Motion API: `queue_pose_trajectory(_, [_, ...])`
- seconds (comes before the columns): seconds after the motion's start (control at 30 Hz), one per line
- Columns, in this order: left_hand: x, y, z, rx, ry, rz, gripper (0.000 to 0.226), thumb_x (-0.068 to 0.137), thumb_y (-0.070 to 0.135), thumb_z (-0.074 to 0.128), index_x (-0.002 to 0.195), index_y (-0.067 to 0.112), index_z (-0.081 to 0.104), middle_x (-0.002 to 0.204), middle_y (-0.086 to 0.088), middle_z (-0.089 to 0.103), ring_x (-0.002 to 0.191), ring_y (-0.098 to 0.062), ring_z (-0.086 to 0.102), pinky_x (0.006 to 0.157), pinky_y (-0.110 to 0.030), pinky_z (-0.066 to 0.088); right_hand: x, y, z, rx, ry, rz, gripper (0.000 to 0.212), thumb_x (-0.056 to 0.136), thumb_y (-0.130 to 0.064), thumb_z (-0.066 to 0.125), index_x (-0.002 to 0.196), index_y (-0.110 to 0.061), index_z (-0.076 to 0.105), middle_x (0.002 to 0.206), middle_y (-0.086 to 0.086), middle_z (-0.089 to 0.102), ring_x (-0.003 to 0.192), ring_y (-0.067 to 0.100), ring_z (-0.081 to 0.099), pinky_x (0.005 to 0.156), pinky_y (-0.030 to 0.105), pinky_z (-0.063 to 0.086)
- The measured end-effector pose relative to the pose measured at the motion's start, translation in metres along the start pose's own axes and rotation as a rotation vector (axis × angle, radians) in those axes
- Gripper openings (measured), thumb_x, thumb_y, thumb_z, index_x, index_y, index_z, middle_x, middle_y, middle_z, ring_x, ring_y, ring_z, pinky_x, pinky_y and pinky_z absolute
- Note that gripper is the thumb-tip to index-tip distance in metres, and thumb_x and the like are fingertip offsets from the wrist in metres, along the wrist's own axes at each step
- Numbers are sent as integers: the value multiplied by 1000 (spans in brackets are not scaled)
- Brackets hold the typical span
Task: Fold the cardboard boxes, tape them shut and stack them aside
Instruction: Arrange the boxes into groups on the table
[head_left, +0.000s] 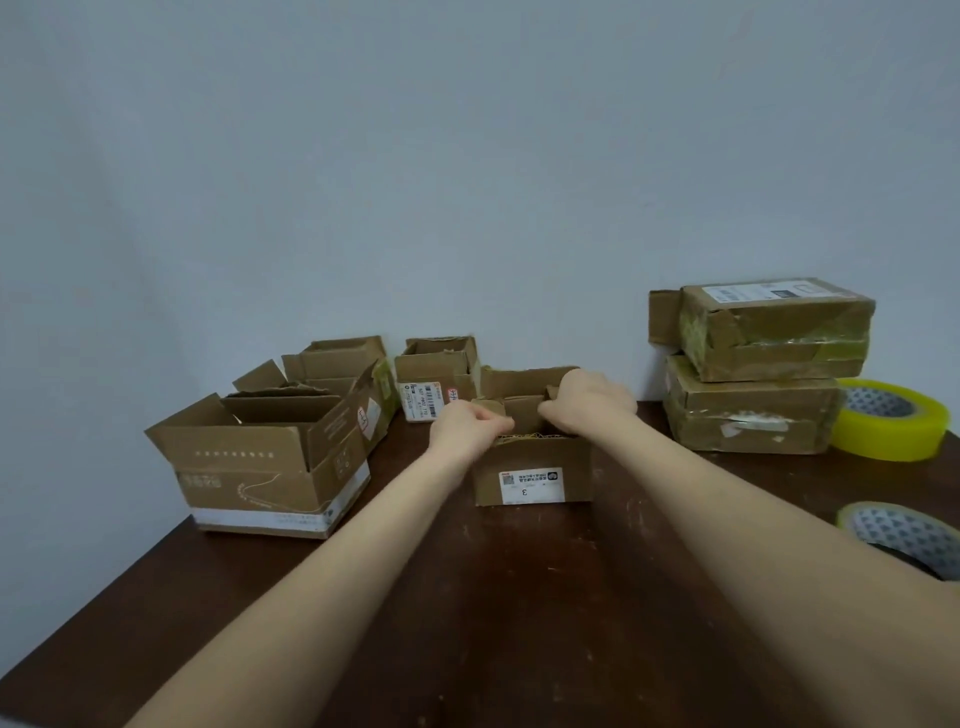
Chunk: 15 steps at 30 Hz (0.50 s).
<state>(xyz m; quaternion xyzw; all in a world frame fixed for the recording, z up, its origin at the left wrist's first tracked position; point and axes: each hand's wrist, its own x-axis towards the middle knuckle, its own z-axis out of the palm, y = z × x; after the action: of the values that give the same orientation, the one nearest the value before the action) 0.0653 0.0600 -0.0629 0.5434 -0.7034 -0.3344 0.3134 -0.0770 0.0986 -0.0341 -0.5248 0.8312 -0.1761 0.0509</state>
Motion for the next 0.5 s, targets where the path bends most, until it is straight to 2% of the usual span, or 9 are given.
queue_pose_trajectory(0.03, [10,4,0,136,-15,-34,42,77,37,73,108,10,66,126,-11,57,121,-25,50,99,-39,45,0,2,-2,41,6,4,19,91,-30,49,94,-13,58,97,3,57,90,25,56,70,29,41])
queue_pose_trajectory(0.1, [26,12,-2,329,-48,-94,92,67,53,77,136,4,40,144,-19,36,131,-33,37,103,-43,41,1,6,-6,100,14,39,24,95,-24,44,107,-11,60,107,7,59,102,28,58,73,31,42])
queue_pose_trajectory(0.17, [33,19,-4,500,-73,-87,107,68,61,73,143,0,27,146,-23,29,136,-36,28,105,-44,38,2,13,-7,140,16,64,24,95,-12,43,111,-7,60,115,11,60,104,29,58,74,32,44])
queue_pose_trajectory(0.27, [35,18,1,674,-107,-81,98,69,60,72,139,3,34,138,-18,44,130,-35,39,99,-44,45,1,24,-8,230,9,86,21,94,-4,41,104,-3,59,111,15,61,96,29,57,71,31,44])
queue_pose_trajectory(0.33, [32,15,6,716,-63,-43,75,76,52,71,130,7,45,128,-14,53,116,-30,53,87,-39,50,3,32,-8,304,-2,97,15,94,-4,41,87,-5,55,97,13,60,83,27,56,65,27,43])
queue_pose_trajectory(0.4, [26,17,5,700,-13,66,41,87,43,58,105,7,59,105,-10,63,93,-26,60,69,-33,47,4,38,-9,437,-24,152,25,94,-1,42,70,-6,47,76,10,55,63,22,54,46,20,43])
queue_pose_trajectory(0.43, [22,21,2,641,5,102,34,91,38,51,92,5,60,93,-9,63,82,-25,60,65,-32,44,5,41,-9,495,-23,182,28,94,1,43,67,-6,44,70,10,52,58,23,55,37,19,41])
queue_pose_trajectory(0.47, [20,23,-3,567,28,117,32,94,33,46,82,5,57,85,-10,61,76,-25,57,64,-31,43,4,42,-8,536,-11,205,30,94,2,42,66,-6,43,68,11,51,59,28,59,37,22,45])
queue_pose_trajectory(0.5, [20,22,-9,480,53,116,31,96,27,42,78,5,54,83,-11,59,73,-25,55,65,-32,43,4,42,-7,574,2,219,29,94,2,42,66,-6,43,68,12,50,64,33,64,44,26,52])
